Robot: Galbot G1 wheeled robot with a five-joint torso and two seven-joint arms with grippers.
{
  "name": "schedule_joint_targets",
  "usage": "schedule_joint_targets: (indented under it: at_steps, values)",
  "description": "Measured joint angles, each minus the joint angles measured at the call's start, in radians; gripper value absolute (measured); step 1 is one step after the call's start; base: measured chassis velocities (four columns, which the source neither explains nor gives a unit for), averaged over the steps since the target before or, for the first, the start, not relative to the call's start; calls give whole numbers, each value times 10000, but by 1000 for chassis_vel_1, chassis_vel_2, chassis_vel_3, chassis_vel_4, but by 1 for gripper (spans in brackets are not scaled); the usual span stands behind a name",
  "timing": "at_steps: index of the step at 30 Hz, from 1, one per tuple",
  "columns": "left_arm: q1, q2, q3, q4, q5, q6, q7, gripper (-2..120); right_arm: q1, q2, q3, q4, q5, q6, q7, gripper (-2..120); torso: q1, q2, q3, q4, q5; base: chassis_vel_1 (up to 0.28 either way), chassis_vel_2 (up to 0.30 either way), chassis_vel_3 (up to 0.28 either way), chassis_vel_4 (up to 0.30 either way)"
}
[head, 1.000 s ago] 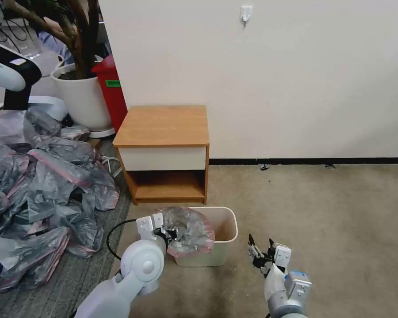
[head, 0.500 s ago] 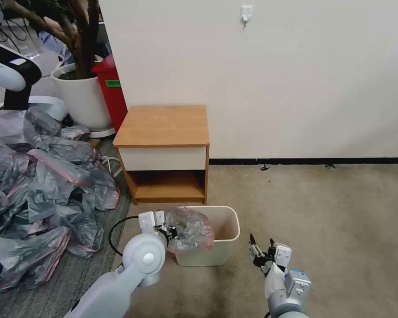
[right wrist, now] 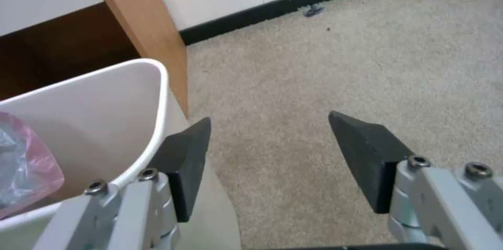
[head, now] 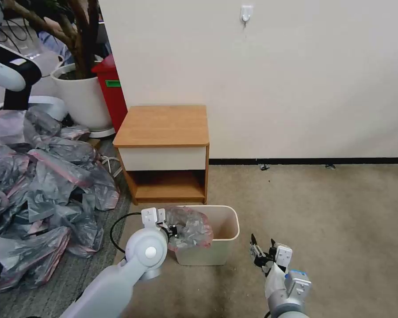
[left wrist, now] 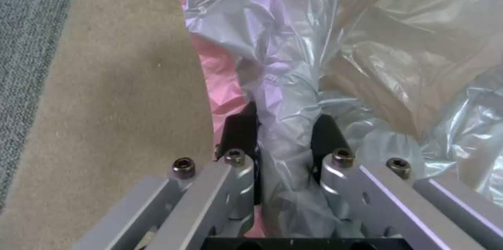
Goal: Pick up the garbage bag from the table and place it over the trash can.
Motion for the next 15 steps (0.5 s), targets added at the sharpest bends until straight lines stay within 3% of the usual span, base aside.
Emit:
schedule_joint_targets:
  at_steps: [4,10,13,15]
  values:
    - [17,1,0,3,-12,6,-1,9,-29,2,27,-35,-19,46,0,54,0,0,0,0,0,0,0,0,0]
    - [97,35,-80,-20,1,6,2,9,-56,-13,38,-37,-27,203,-23,52,0,0,0,-1,-1,0,0,0,0]
    - [150,108,-153,-66,21,6,20,9,-53,-42,52,-11,-29,305,-81,55,0,0,0,-1,-1,0,0,0,0]
    - [224,192,-250,-134,69,6,110,9,-57,-76,69,39,-75,430,-229,64,0,0,0,0,-1,0,0,0,0]
